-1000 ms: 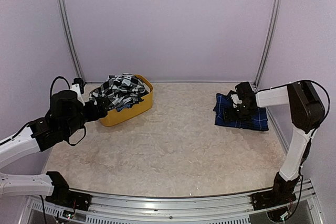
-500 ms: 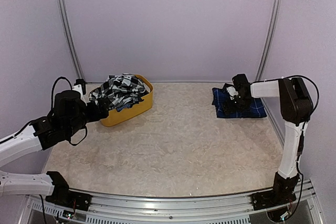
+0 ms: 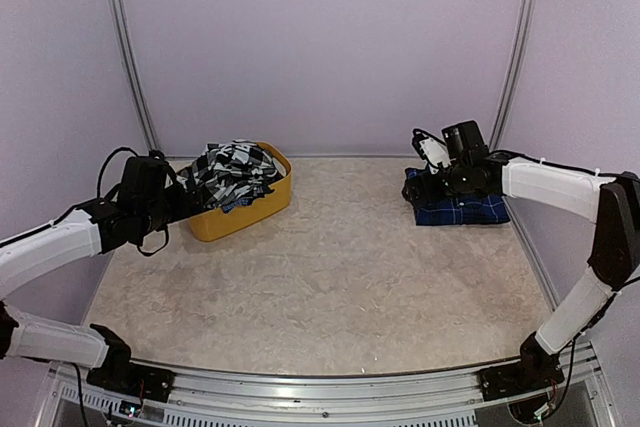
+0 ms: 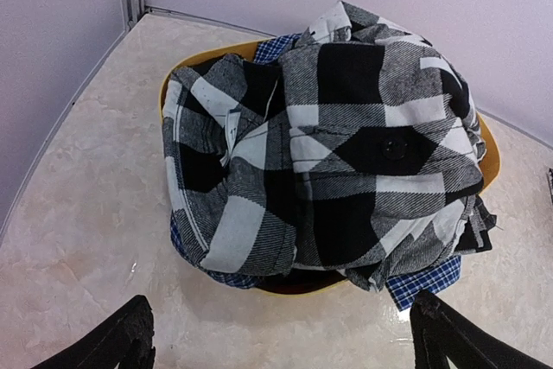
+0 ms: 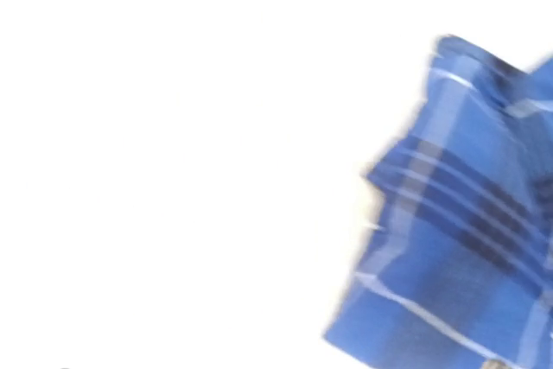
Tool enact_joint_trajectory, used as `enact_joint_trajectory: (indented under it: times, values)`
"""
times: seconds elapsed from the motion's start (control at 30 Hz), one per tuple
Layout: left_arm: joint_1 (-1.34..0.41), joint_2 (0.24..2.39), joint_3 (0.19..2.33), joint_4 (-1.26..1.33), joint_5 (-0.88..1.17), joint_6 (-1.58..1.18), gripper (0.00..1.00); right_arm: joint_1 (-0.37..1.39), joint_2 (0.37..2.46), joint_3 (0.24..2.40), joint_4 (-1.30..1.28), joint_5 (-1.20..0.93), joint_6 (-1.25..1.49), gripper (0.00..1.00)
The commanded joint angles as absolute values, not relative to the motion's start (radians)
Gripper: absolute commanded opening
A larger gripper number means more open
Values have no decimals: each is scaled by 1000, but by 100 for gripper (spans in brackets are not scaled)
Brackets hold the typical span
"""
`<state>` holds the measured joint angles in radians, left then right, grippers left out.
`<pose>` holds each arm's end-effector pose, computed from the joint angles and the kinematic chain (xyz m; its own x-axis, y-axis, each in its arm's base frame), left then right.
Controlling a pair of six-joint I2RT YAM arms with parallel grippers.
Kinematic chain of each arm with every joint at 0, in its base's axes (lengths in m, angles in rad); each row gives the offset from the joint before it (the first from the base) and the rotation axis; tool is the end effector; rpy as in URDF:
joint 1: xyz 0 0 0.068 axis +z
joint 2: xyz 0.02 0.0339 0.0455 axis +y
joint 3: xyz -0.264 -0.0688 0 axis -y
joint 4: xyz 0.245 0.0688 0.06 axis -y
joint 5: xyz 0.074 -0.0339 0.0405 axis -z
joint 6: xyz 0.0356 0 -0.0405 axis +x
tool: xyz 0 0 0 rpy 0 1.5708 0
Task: Fold and stack the long sleeve shirts
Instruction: Move the square-folded shirt to the corner of the board, then pick up the crumpled shirt from the bin, then place the crumpled shirt at the center of the board.
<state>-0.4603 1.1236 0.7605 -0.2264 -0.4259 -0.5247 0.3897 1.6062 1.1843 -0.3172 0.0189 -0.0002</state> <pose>0.2257 -0.0955 0.2614 -0.4796 -0.2714 -0.8345 -0.1657 0.9619 -0.2176 0.3318 0.1355 0.2579 -0.6230 -0.2561 -0.7391 -0.3670 0.9301 -0.0129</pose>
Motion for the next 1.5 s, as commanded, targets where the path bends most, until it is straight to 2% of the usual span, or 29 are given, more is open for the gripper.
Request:
enact_joint_trajectory:
  times: [0.0,0.2,0.4,0.43,0.6,0.7,0.8,0.87,0.9,1.0,1.23,1.47]
  values:
    - [-444,1159,837,-182,-376,-468,99,432,1570,1107,-293,-47,63,99]
    - [-441,1285,971,-166,-328,-391,99,445,1551,1040,-270,-99,89,99]
    - [-427,1531,1176,-196,-309,-350,99,452,1516,985,-247,-136,113,99]
    - [-427,1589,1208,-200,-328,-348,96,455,1509,976,-245,-140,115,99]
    - [-433,1778,1381,-268,-424,-299,68,462,1461,926,-246,-141,130,99]
    - [-444,1850,1470,-333,-459,-288,43,466,1422,892,-248,-138,142,99]
    - [-489,1806,1455,-279,-464,-269,18,469,1381,860,-249,-142,155,99]
    - [-528,1734,1431,-219,-446,-256,4,469,1355,847,-249,-150,163,99]
    - [-550,1678,1426,-193,-440,-251,0,469,1342,841,-249,-155,168,99]
    - [-615,1568,1449,-164,-400,-248,0,469,1302,825,-247,-160,178,99]
    - [-782,1331,1482,-66,-145,-282,0,469,1217,812,-265,-100,206,99]
    - [-1003,1332,1544,-42,-69,-244,0,466,1129,851,-334,11,246,99]
